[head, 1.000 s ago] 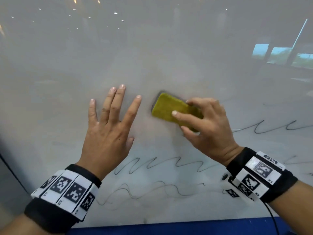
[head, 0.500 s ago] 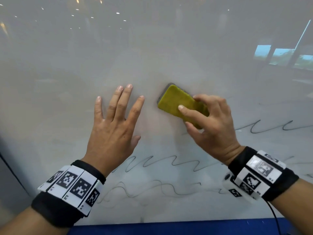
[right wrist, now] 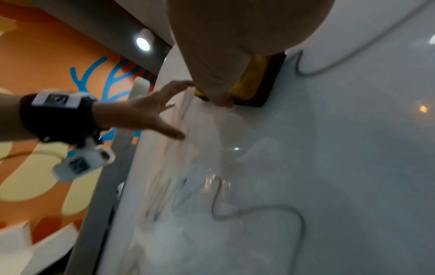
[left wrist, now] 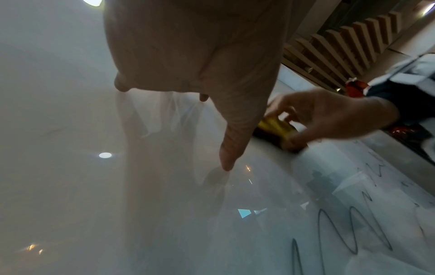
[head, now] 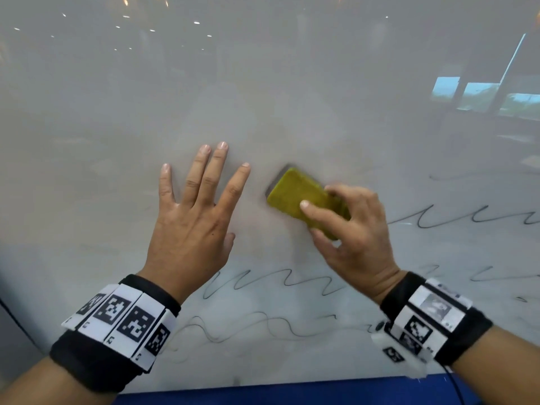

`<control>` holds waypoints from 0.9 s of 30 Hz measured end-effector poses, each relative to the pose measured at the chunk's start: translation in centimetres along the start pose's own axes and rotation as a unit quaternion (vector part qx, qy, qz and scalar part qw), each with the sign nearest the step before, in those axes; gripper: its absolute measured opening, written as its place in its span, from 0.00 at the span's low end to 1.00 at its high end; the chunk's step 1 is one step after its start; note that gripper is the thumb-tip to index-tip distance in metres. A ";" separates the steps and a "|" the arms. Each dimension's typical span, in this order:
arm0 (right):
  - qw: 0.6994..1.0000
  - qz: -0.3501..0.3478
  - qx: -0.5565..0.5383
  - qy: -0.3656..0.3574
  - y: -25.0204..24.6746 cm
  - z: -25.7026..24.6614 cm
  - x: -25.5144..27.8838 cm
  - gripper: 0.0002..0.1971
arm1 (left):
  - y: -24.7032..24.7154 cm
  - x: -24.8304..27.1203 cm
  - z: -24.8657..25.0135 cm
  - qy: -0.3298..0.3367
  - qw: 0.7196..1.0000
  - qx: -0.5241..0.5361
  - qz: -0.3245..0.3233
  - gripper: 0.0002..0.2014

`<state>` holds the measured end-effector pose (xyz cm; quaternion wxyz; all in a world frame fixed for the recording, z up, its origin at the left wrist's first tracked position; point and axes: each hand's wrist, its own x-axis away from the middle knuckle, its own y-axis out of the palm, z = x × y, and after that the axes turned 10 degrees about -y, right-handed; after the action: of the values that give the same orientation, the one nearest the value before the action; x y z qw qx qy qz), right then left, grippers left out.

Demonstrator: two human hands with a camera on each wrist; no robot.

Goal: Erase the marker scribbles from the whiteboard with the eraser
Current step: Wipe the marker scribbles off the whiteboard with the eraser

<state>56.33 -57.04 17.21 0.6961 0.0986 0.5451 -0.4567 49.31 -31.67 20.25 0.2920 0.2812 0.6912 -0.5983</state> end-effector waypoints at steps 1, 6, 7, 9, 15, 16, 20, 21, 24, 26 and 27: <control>0.999 -0.021 -0.001 -0.028 0.6 -0.7 1.0 0.23 | 0.0 0.0 0.1 0.001 1.000 0.000 0.001 0.55; 0.985 -0.098 0.001 -0.139 0.2 0.4 1.7 0.20 | 0.0 -0.1 0.9 0.006 1.000 -0.001 0.001 0.55; 0.990 -0.074 0.004 -0.118 -0.3 1.3 0.9 0.21 | -0.1 -0.2 1.1 0.006 1.000 -0.002 -0.001 0.55; 0.999 -0.014 0.012 -0.043 -1.5 3.0 -0.5 0.22 | 0.0 -0.3 1.6 0.006 1.000 -0.003 -0.005 0.56; 0.997 -0.038 0.011 -0.073 -1.1 2.4 2.0 0.23 | -0.2 -0.8 2.9 0.010 1.000 -0.003 -0.007 0.56; 0.991 -0.077 0.011 -0.113 -1.0 2.3 2.8 0.23 | -0.3 -0.9 3.0 0.010 1.000 -0.004 -0.007 0.56; 0.987 -0.088 0.022 -0.130 -2.6 4.6 2.0 0.22 | -0.5 -1.3 3.8 0.016 1.000 -0.002 -0.001 0.56; 0.994 -0.056 0.025 -0.093 -3.2 5.5 1.1 0.21 | -0.5 -1.5 4.1 0.018 1.000 -0.002 -0.001 0.56; 0.999 0.024 0.025 0.024 -4.4 7.0 -0.2 0.20 | -0.5 -1.7 4.8 0.020 1.000 -0.005 -0.002 0.56; 0.999 0.032 0.017 0.032 -4.0 6.2 0.6 0.20 | -0.5 -1.8 5.3 0.019 1.000 -0.003 -0.003 0.56; 1.000 0.017 0.013 0.009 -3.5 5.6 1.5 0.20 | -0.6 -1.8 5.5 0.020 1.000 -0.002 -0.003 0.56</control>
<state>57.41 -63.36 19.35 0.6973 0.1207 0.5438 -0.4511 50.49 -37.29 21.37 0.2767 0.2900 0.6988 -0.5924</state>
